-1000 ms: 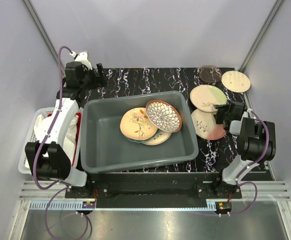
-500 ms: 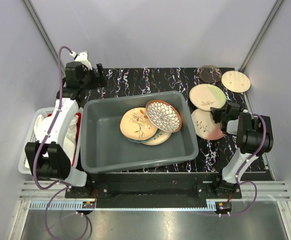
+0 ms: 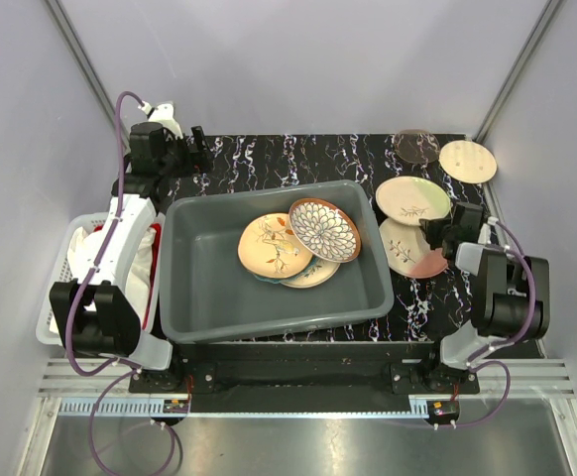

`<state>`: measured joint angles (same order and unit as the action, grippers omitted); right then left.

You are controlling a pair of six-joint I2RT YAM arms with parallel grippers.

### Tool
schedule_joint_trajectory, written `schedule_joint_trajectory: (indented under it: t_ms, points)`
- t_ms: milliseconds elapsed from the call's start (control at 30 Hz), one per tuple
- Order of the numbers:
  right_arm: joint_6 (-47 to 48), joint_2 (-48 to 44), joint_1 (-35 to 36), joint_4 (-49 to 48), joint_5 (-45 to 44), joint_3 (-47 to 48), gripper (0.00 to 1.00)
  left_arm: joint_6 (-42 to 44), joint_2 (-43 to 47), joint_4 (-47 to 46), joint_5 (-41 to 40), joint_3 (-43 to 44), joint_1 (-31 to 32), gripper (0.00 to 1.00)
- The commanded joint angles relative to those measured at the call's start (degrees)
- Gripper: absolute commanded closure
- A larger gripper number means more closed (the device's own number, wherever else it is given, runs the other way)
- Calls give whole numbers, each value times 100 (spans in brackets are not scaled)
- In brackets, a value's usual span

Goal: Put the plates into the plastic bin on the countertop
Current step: Pick up the plate at the center of the board.

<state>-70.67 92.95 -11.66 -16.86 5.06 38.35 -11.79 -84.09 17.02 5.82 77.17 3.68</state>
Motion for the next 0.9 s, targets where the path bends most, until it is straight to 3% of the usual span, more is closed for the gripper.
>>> schedule_joint_trajectory:
  t_ms: [0,600,867]
  points:
    - [-60,-944,32,121,39,138,100,28,174,-295,76,88,-26,1]
    - [-122,-2289,32,1185,188,972,100,-34,350,-418,138,-96,-34,1]
    - [449,-2361,41,1528,1275,1622,100,-104,350,-480,200,-132,-26,1]
